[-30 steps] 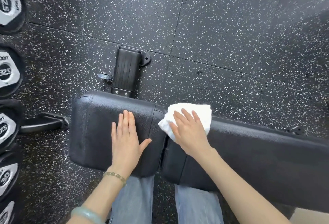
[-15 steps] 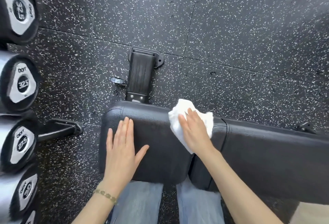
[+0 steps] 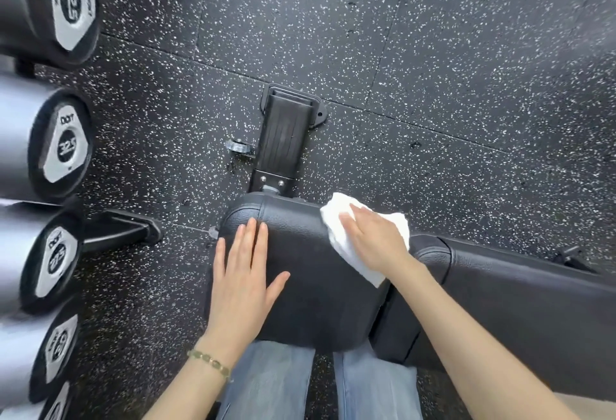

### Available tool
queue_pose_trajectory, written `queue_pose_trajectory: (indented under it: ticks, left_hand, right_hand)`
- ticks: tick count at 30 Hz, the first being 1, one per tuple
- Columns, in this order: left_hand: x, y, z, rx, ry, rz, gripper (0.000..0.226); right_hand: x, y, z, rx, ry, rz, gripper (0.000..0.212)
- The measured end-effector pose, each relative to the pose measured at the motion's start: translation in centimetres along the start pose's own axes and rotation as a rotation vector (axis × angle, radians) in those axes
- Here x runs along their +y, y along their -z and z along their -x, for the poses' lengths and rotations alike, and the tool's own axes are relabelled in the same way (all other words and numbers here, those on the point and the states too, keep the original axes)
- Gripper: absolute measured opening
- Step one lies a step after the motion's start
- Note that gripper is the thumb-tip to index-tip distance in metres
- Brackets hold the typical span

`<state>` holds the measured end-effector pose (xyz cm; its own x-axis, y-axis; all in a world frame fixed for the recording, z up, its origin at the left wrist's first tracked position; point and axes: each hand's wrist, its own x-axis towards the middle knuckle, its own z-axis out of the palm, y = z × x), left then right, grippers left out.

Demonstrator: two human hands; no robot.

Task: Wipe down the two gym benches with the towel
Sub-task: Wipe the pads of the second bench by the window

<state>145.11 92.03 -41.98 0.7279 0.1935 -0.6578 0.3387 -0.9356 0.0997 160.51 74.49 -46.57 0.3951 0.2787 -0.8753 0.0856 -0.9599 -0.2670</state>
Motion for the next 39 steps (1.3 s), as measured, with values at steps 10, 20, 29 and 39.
queue_pose_trajectory:
  ticks: [10,20,29,39]
  left_hand:
    - [-1.3,-1.3,1.3,0.008,0.012,0.052,0.078]
    - [-1.7,-3.2,3.5,-0.005,0.104,0.155,0.079]
    - [-2.5,-4.6,5.2,-0.010,0.230,0.263,0.079]
    - [-2.8,-6.8,7.2,0.002,0.297,0.348,0.077]
  right_hand:
    - [-7.0,-0.9,-1.9,0.002,0.091,0.049,0.047]
    - [-12.1,-1.7,-2.7,-0.065,0.223,-0.004,0.045]
    - [-17.4,-4.1,-2.8,0.013,0.555,0.434,0.055]
    - [-18.4,-5.1,-1.9,-0.062,0.656,0.766,0.056]
